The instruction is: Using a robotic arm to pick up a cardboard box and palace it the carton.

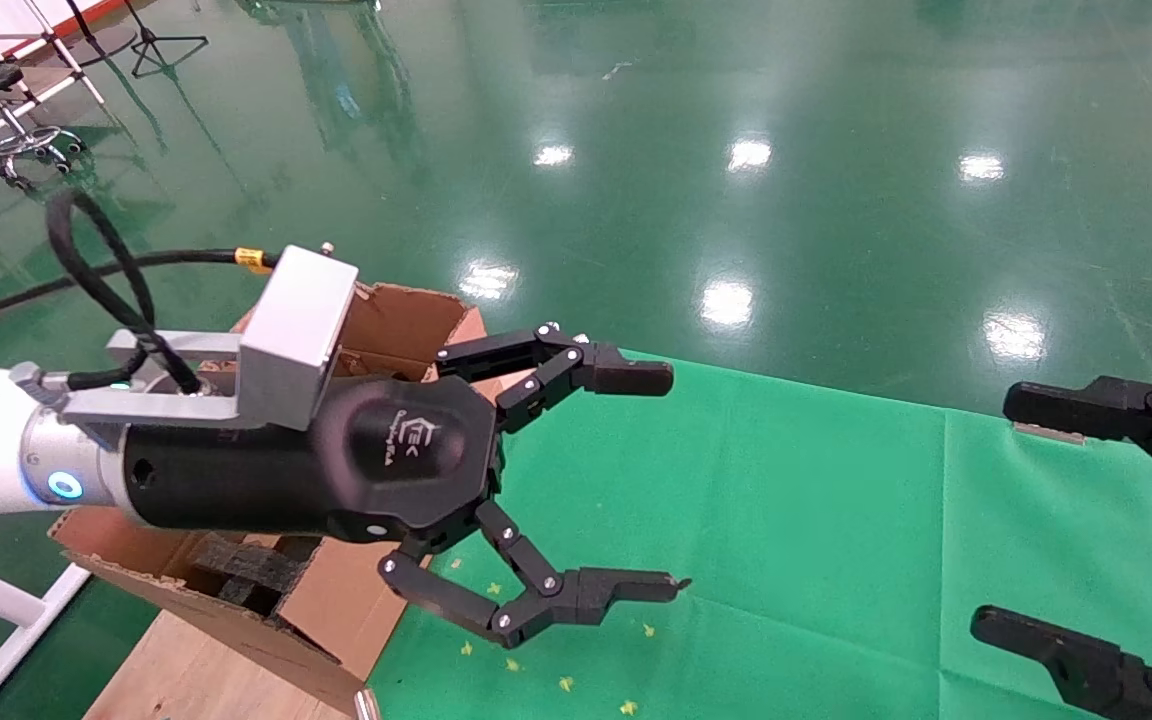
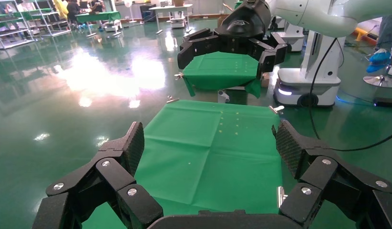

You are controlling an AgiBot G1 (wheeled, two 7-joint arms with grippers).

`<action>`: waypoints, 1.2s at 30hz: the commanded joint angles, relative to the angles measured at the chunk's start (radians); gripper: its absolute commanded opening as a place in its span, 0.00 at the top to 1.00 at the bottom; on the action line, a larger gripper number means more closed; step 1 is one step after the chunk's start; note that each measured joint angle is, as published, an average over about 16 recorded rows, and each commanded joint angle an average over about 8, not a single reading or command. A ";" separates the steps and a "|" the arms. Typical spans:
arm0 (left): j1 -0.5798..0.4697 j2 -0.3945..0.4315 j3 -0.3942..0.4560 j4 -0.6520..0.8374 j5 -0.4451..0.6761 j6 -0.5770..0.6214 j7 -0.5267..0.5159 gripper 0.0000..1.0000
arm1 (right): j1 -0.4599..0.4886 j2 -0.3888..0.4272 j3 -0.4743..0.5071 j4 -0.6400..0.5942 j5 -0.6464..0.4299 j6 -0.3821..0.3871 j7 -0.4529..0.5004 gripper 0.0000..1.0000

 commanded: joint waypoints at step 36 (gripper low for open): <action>-0.001 0.000 0.001 0.001 0.001 0.000 0.000 0.00 | 0.000 0.000 0.000 0.000 0.000 0.000 0.000 0.00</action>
